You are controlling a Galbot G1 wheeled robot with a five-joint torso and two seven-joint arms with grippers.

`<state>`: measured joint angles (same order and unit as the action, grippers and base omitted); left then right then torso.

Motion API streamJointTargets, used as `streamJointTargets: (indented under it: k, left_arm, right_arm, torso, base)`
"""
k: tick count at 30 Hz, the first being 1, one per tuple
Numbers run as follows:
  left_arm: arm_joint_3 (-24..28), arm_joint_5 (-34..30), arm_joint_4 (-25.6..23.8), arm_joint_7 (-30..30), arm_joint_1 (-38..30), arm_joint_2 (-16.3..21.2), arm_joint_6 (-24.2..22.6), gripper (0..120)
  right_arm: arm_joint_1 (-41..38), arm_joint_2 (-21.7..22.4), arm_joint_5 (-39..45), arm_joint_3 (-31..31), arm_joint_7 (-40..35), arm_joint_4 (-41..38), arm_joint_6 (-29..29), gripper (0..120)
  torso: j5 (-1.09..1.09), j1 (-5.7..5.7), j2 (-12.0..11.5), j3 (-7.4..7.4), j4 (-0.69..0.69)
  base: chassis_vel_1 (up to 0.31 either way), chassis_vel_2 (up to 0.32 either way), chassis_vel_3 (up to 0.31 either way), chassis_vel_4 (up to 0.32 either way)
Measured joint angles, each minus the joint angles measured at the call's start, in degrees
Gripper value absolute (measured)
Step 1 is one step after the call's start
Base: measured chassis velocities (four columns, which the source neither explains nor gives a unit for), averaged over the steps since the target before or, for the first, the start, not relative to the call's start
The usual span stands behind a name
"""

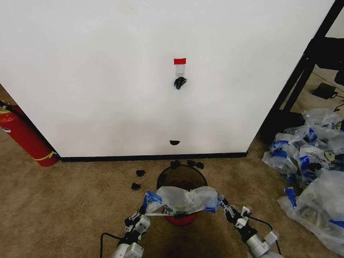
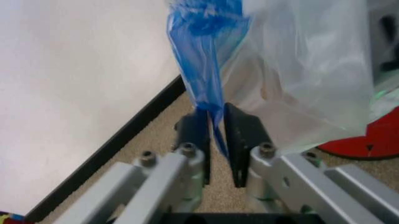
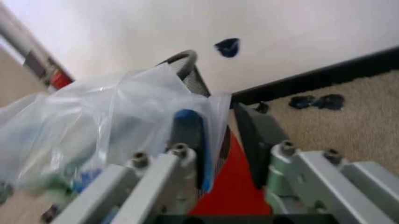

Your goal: Pick up the garbage bag from the wall and place it over the trash bin.

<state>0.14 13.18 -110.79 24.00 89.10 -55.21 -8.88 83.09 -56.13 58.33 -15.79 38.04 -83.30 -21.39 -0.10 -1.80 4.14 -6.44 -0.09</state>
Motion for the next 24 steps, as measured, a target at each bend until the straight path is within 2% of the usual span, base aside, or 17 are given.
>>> streamJointTargets:
  k: [5, 7, 11, 14, 15, 19, 21, 22, 24]
  left_arm:
    - [-3.55, 1.11, -3.45, -2.95, 4.65, 2.03, 1.6, 33]
    - [-4.01, 1.3, -3.85, -3.4, 5.22, 2.32, 1.83, 36]
    - [-6.81, 2.61, -6.09, -5.56, 9.27, 4.5, 3.79, 56]
    - [-8.55, 4.85, -6.5, -6.09, 11.83, 5.52, 5.99, 68]
    - [-8.55, 4.85, -6.5, -6.09, 11.83, 5.52, 5.99, 68]
    - [-9.89, 7.8, -7.97, -7.13, 14.62, 6.4, 10.63, 84]
    - [-11.19, 8.19, -10.96, -8.15, 15.62, 7.31, 13.39, 93]
    - [-11.19, 8.19, -10.96, -8.15, 15.62, 7.31, 13.39, 93]
    - [-12.52, 6.17, -14.94, -9.3, 15.3, 8.86, 14.17, 98]
  right_arm:
    - [2.15, 4.62, -4.84, -3.94, 8.38, -1.89, 2.14, 43]
    - [2.37, 5.34, -5.96, -4.62, 9.34, -2.07, 2.49, 46]
    - [2.68, 10.14, -15.07, -11.53, 20.95, -1.09, 4.87, 66]
    - [2.55, 12.4, -18.29, -15.77, 29.01, -1.11, 7.32, 78]
    - [2.55, 12.4, -18.29, -15.77, 29.01, -1.11, 7.32, 78]
    - [3.18, 12.94, -16.74, -19.33, 33.59, -4.54, 9.0, 94]
    - [3.7, 12.1, -11.97, -20.19, 32.61, -8.04, 8.02, 98]
    - [3.7, 12.1, -11.97, -20.19, 32.61, -8.04, 8.02, 98]
    - [4.11, 11.11, -7.36, -20.19, 28.0, -11.61, 5.37, 100]
  torso:
    - [0.01, 0.0, 0.0, 0.0, 0.01]
    - [0.01, 0.0, 0.0, 0.0, 0.02]
    - [0.01, 0.0, 0.0, 0.0, 0.0]
    - [0.0, 0.0, 0.0, 0.0, 0.01]
    - [0.0, 0.0, 0.0, 0.0, 0.01]
    - [-0.01, 0.0, 0.0, 0.0, 0.02]
    - [-0.01, 0.0, 0.0, 0.0, 0.02]
    - [-0.01, 0.0, 0.0, 0.0, 0.02]
    - [0.0, 0.01, 0.0, 0.0, 0.02]
  base:
    - [0.0, 0.0, 0.0, 0.0]
    - [0.0, 0.0, 0.0, 0.0]
    - [0.0, 0.0, 0.0, 0.0]
    - [0.0, 0.0, 0.0, 0.0]
    - [0.0, 0.0, 0.0, 0.0]
    - [0.0, 0.0, 0.0, 0.0]
    - [0.0, 0.0, 0.0, 0.0]
    - [0.0, 0.0, 0.0, 0.0]
    - [0.0, 0.0, 0.0, 0.0]
